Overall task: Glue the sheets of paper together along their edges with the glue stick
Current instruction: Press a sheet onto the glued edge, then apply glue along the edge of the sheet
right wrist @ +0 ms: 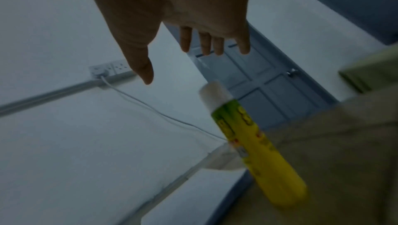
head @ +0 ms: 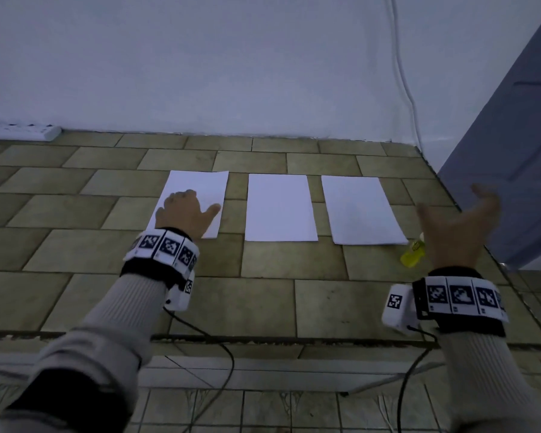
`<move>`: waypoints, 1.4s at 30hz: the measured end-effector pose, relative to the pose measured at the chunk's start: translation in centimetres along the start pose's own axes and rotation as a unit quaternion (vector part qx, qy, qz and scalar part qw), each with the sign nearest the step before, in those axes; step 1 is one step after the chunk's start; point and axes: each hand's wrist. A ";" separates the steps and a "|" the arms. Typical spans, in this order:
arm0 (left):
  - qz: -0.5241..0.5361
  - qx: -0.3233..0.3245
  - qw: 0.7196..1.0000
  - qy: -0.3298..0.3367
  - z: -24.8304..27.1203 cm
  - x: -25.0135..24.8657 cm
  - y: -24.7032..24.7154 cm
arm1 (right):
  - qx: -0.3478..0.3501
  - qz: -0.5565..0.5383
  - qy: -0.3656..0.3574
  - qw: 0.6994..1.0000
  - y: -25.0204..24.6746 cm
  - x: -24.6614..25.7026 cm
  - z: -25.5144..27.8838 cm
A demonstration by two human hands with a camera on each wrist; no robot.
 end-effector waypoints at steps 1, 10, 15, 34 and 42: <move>-0.034 0.016 0.999 -0.016 -0.9 0.4 0.5 | 0.011 -0.012 0.048 0.999 -0.1 -0.4 0.2; -0.121 0.090 0.987 -0.063 -2.8 1.9 3.8 | 0.165 0.006 0.192 0.967 0.9 -3.6 2.3; -0.102 0.068 0.992 -0.034 -2.5 2.6 3.6 | 0.212 0.048 0.158 0.963 1.4 -4.0 2.9; 0.083 0.096 0.930 0.345 7.7 -1.9 2.3 | 0.254 0.071 0.152 0.953 1.3 -4.8 2.3; -0.154 0.257 0.869 0.393 9.6 -2.1 5.3 | 0.271 0.080 0.138 0.949 0.8 -4.5 2.7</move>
Point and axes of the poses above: each hand's wrist, its own z-axis away from the middle knuckle, its own y-axis out of the palm, x = y × z, and after that the axes turned 5 degrees about z, right-handed
